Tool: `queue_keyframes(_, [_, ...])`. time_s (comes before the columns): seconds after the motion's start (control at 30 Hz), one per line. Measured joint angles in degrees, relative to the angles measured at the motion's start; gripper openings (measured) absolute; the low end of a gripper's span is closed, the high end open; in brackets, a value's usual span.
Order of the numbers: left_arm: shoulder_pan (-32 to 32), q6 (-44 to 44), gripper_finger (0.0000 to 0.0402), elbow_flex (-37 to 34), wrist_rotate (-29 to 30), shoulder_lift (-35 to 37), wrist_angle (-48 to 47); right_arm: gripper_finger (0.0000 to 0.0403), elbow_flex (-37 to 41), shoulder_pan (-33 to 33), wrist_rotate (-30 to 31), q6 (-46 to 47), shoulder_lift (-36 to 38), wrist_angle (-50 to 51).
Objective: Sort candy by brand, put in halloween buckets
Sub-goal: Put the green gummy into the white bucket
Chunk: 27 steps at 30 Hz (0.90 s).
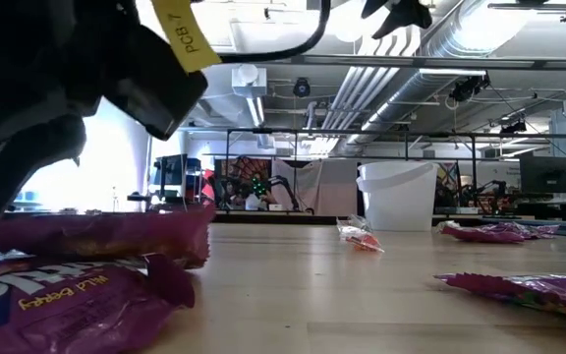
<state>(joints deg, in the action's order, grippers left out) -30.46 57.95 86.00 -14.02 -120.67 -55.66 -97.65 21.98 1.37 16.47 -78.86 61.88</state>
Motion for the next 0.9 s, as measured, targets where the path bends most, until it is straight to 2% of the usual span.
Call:
queue_keyframes(0.23, [0.47, -2.25, 0.0104, 1.22, -0.83, 0.74, -2.37, 0.0247, 0.00, 0.00, -0.03, -0.54, -1.90, -0.01])
queue_keyframes(0.37, [1.20, -5.64, 0.0041, 3.57, -0.56, 2.76, -5.34, 0.0247, 0.00, -0.02, -0.03, -1.73, -1.78, -0.26])
queue_keyframes(0.47, [2.13, -7.39, 0.0009, 4.69, -0.52, 5.18, -5.76, 0.0247, 0.00, 0.07, -0.04, -1.77, -1.23, -0.19])
queue_keyframes(0.6, [3.43, -15.58, 0.0008, 6.33, 1.90, 11.53, -5.44, 0.0247, 0.00, 0.15, -0.91, -1.78, 0.21, -0.02])
queue_keyframes(0.73, [4.93, -24.87, 0.0007, 6.36, 10.48, 20.94, -1.95, 0.0247, 0.00, 0.15, -0.94, -0.99, 2.21, 0.24])
queue_keyframes(0.83, [6.93, -29.98, 0.0005, 6.26, 13.71, 27.04, 6.35, 0.0247, 0.00, 0.15, -0.95, 0.29, 3.97, 0.63])
queue_keyframes(0.9, [8.37, -32.43, 0.0004, 5.01, 14.05, 30.49, 15.80, 0.0247, 0.00, 0.15, -0.94, 1.08, 4.96, 0.96])
